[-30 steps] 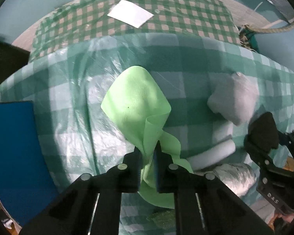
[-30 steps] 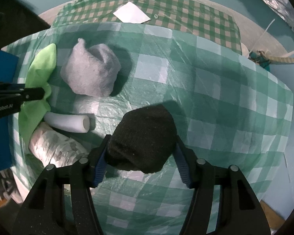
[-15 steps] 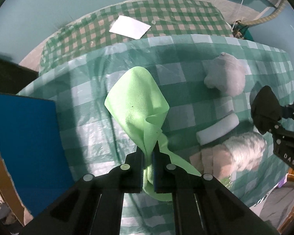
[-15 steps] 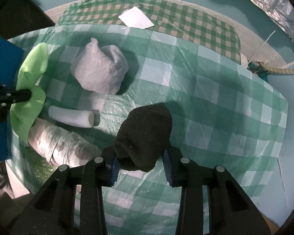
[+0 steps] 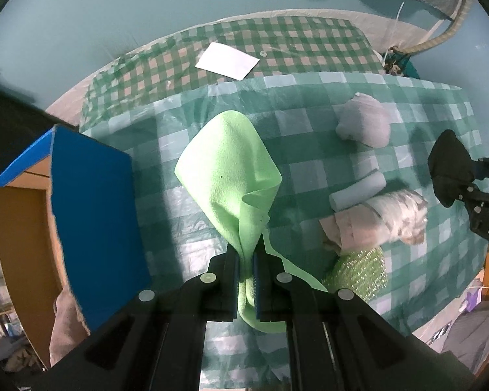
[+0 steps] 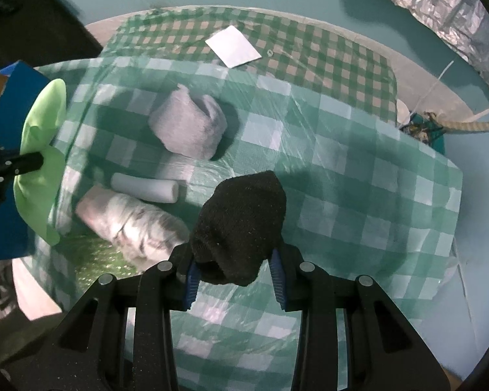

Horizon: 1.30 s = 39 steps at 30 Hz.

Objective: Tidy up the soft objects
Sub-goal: 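Lift the lime-green cloth with the left tool while the right tool lifts the black sock, then carry the green cloth and black sock toward the cardboard box with both tools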

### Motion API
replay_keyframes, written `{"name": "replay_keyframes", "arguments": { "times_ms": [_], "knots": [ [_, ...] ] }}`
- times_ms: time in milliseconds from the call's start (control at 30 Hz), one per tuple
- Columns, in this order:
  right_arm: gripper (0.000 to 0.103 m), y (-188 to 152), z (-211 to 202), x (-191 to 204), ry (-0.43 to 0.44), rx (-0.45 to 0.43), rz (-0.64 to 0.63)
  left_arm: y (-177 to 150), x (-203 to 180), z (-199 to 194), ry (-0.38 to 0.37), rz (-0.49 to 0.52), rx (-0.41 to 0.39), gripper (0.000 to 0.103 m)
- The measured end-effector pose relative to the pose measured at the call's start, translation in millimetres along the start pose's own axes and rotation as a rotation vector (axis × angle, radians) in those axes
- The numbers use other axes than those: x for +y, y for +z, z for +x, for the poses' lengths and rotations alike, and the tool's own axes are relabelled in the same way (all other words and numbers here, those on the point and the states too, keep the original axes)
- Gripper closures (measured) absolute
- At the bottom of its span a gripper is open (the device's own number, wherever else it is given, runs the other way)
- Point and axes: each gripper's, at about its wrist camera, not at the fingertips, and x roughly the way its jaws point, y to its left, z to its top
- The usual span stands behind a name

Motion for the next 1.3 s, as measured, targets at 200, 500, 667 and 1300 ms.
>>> {"name": "replay_keyframes", "arguments": {
  "times_ms": [200,500,667,1300],
  "knots": [
    [0.068,-0.3,-20.5,10.1,0.011,-0.023,-0.028,-9.0,2.3,-15.0,-0.007,0.01,-0.022,0.096],
    [0.068,1.8,-46.7,29.3,0.031,-0.051,-0.067,-22.8,5.5,-35.3,-0.025,-0.003,-0.044,0.096],
    [0.068,3.5,-55.2,38.9,0.035,-0.058,-0.089,-32.1,8.6,-49.6,-0.032,0.0,-0.069,0.096],
    [0.068,15.5,-92.4,93.4,0.062,-0.098,-0.189,-56.7,37.5,-87.1,-0.023,-0.073,-0.121,0.096]
  ]
}}
